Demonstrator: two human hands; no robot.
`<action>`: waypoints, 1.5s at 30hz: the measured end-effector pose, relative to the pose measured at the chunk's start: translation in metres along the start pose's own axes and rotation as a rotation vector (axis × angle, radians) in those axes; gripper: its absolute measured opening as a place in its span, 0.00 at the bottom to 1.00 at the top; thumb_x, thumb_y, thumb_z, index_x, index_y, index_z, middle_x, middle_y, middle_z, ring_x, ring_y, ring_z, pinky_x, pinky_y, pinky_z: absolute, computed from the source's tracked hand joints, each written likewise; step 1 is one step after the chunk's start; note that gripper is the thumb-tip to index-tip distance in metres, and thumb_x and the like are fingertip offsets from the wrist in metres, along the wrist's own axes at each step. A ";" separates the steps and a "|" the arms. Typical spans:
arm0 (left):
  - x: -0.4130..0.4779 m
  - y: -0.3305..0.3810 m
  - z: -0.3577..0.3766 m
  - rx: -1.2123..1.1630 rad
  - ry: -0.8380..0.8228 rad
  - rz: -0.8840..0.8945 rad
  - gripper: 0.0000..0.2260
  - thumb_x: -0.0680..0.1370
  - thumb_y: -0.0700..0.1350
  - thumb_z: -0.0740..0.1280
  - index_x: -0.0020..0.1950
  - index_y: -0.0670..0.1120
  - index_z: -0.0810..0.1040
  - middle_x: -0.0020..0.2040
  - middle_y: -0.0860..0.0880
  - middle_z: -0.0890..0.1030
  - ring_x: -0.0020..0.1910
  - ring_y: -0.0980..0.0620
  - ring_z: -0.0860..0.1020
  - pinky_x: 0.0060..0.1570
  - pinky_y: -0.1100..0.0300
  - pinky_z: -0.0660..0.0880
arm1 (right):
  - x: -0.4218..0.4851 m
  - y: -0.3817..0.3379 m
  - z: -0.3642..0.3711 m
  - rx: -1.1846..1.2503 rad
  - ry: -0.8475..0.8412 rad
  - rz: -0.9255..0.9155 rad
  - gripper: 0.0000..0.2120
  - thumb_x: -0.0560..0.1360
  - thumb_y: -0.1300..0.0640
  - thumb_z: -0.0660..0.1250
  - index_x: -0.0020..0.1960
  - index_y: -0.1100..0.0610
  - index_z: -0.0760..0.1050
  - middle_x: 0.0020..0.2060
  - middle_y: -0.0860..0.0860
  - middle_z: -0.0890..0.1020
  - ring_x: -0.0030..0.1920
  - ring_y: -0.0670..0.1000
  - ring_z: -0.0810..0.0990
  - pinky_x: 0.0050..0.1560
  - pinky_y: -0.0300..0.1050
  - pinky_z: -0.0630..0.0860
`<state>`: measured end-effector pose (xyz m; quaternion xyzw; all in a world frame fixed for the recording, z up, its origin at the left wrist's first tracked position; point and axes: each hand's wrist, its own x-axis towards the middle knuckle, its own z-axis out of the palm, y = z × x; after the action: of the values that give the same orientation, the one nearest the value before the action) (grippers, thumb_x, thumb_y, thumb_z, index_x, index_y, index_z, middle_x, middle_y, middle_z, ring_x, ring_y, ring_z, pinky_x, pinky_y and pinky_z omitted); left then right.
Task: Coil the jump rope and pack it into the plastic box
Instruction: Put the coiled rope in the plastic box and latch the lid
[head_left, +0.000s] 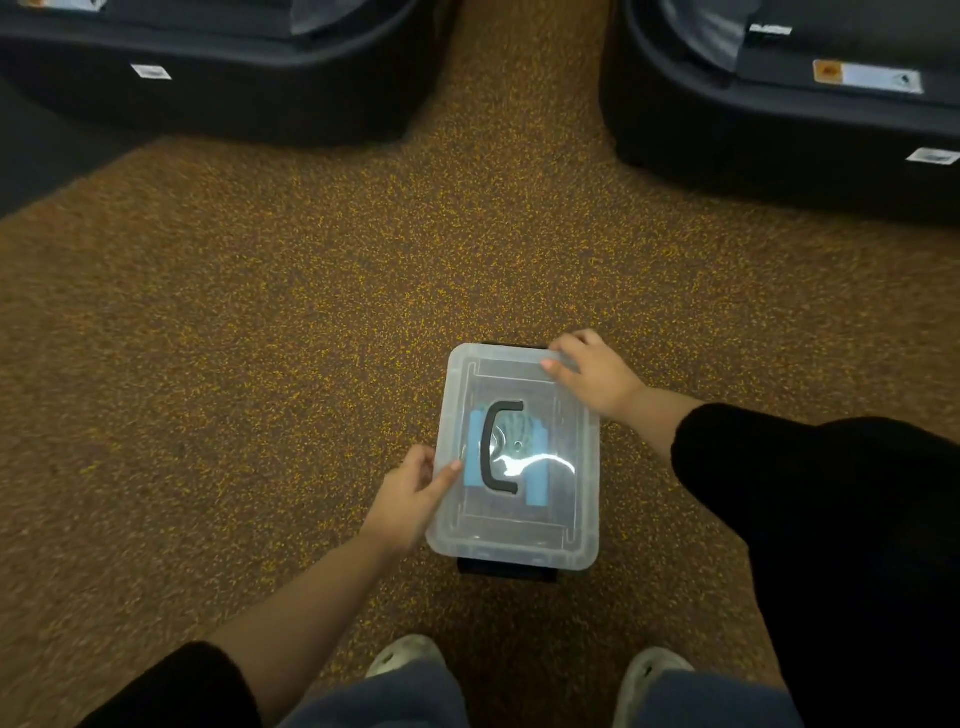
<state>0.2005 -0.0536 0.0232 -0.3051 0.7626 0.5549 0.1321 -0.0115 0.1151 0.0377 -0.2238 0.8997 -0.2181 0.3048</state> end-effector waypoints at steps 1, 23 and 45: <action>0.001 0.002 -0.001 -0.013 -0.006 -0.010 0.09 0.78 0.52 0.63 0.48 0.47 0.71 0.39 0.53 0.78 0.37 0.55 0.79 0.34 0.65 0.76 | 0.000 0.001 -0.002 -0.001 -0.008 0.001 0.20 0.79 0.46 0.57 0.66 0.55 0.68 0.65 0.55 0.67 0.62 0.57 0.71 0.63 0.48 0.68; 0.036 0.030 -0.007 -0.585 -0.066 -0.210 0.21 0.77 0.43 0.66 0.69 0.54 0.67 0.61 0.44 0.77 0.54 0.46 0.78 0.49 0.49 0.77 | -0.096 0.036 0.031 0.433 0.309 0.514 0.18 0.81 0.50 0.55 0.65 0.61 0.66 0.63 0.61 0.67 0.48 0.53 0.67 0.50 0.43 0.64; 0.033 0.018 -0.006 -0.536 -0.165 -0.413 0.13 0.75 0.48 0.69 0.58 0.48 0.76 0.51 0.46 0.83 0.45 0.49 0.84 0.35 0.54 0.81 | -0.069 0.073 0.004 0.951 -0.093 0.542 0.32 0.63 0.53 0.78 0.62 0.62 0.73 0.54 0.58 0.83 0.53 0.59 0.83 0.53 0.57 0.80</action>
<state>0.1647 -0.0659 0.0215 -0.4311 0.4986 0.7198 0.2179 0.0211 0.2095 0.0274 0.1689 0.7129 -0.5042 0.4571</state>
